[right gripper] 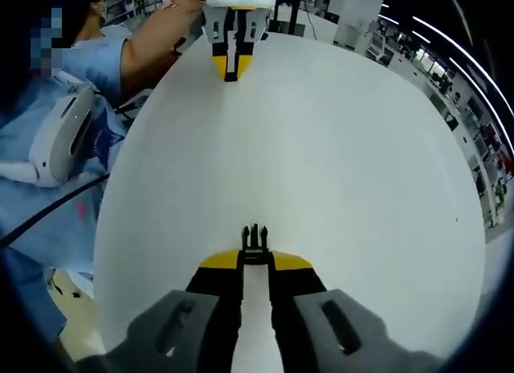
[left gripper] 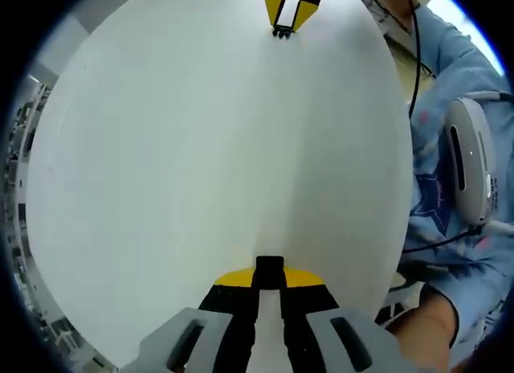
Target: Snap the two parts of the plastic buckle together until the buckle closes and remains connected.
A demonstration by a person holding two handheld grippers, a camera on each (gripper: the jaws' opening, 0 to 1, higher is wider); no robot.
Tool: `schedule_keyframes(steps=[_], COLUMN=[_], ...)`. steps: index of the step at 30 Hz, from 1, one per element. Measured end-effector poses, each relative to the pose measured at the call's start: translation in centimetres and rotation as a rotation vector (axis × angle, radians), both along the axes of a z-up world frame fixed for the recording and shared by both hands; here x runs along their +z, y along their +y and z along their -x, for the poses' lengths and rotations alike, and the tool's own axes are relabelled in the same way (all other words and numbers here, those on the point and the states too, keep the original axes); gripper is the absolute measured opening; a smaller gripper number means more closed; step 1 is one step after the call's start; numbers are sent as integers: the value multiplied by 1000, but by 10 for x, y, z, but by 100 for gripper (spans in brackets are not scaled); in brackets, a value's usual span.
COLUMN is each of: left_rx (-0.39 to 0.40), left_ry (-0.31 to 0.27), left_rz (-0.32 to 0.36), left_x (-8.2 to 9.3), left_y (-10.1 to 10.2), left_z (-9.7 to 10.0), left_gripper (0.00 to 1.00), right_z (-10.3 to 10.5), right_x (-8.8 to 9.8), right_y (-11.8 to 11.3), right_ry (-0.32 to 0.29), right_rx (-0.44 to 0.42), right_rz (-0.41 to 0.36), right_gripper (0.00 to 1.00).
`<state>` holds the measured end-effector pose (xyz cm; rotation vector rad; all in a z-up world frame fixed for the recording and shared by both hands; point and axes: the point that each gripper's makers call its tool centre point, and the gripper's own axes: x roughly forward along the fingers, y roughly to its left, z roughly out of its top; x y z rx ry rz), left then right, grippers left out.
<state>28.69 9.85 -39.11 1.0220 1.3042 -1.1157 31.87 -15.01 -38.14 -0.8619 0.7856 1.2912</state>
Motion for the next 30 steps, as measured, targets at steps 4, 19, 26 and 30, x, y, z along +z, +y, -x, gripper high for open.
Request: schedule_keyframes(steps=[4,19,26,30], left_rx=[6,-21,-50,-58], left_ry=[-1,-40,-45,-45], left_rz=[12,222,266,277], left_x=[0,1,1,0], left_y=[0,-12,-23,-30], left_z=[0,4,9,11], left_gripper=[9,9,9,9], right_z=[0,5,8,12], right_x=[0,0,0,0], right_y=[1,3,7,10], right_ry=[-1,-13,-11,-16], right_rx=[14,33,35,40], right_rz=[23,77,97,107], right_gripper=[12,12,11,11])
